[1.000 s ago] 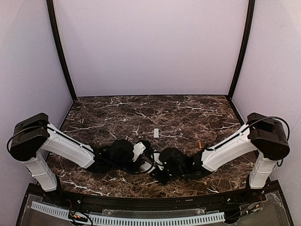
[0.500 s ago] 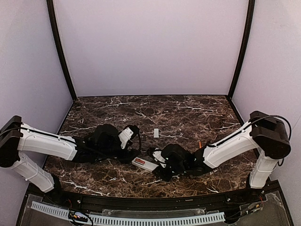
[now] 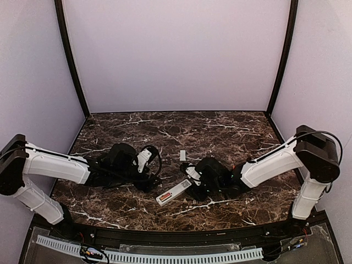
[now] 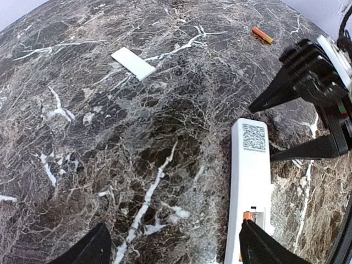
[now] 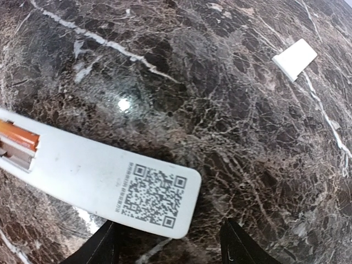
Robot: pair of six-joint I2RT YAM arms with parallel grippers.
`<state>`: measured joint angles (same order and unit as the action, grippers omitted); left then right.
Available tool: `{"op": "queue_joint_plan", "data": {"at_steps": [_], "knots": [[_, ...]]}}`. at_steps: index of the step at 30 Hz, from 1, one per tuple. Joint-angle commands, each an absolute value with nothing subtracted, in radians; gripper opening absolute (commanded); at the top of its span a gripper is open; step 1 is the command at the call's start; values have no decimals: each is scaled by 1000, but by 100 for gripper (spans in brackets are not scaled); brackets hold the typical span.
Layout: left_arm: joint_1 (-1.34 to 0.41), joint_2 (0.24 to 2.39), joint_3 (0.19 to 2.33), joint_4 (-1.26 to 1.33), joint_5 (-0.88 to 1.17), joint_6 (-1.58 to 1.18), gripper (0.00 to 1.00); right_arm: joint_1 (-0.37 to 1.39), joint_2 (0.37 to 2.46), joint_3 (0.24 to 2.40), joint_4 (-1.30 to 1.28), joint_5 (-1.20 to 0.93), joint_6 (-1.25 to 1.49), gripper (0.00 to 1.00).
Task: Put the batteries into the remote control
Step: Move the remote control without the battery cover to the center of the board, then press the battery in the battery compartment.
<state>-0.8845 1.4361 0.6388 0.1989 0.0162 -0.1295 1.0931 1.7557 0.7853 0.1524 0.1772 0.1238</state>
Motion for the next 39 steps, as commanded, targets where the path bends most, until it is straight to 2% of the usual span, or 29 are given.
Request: {"op": "queue_joint_plan", "data": {"at_steps": [1, 5, 9, 12, 21, 39], "knots": [[-877, 1448, 652, 157, 121, -135, 81, 1053, 1771, 821, 145, 182, 98, 61], [-895, 1454, 653, 140, 210, -111, 81, 1035, 1752, 829, 146, 169, 97, 61], [-941, 1497, 682, 103, 228, -99, 75, 1005, 1676, 795, 160, 150, 127, 64], [-955, 1510, 684, 97, 223, -116, 68, 979, 1613, 761, 178, 119, 138, 68], [-956, 1548, 719, 42, 209, -113, 45, 966, 1575, 720, 191, 49, 163, 67], [-971, 1633, 742, 8, 200, -75, 36, 965, 1580, 689, 212, 51, 181, 64]]}}
